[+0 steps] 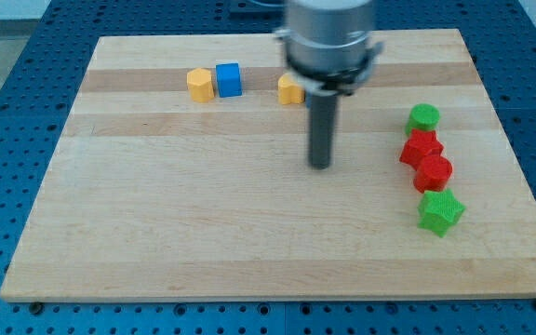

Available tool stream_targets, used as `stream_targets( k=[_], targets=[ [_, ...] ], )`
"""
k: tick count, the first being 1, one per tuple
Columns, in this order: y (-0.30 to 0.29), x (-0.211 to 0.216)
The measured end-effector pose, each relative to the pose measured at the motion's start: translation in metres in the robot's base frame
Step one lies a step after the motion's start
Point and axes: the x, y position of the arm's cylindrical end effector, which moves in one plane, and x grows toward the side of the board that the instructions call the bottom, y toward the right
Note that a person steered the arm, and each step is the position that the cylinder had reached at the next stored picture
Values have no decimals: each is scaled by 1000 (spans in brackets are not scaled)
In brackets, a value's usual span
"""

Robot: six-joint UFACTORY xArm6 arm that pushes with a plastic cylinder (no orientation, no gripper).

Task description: Separate the yellow heart from blue triangle

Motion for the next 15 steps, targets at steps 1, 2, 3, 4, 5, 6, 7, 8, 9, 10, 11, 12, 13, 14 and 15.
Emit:
stream_targets(
  k=[1, 2, 3, 4, 5, 6, 7, 8, 9, 10, 11, 12, 13, 14, 15],
  targets=[
    [43, -82],
    [26, -151],
    [7, -154],
    [-6, -154],
    [-10, -154],
    [3, -158],
    [29, -147],
    [31, -113],
    [33, -112],
    [27, -109],
    [13, -109],
    [-1, -109],
    [-13, -109],
    [-24, -109],
    [-35, -109]
  ],
)
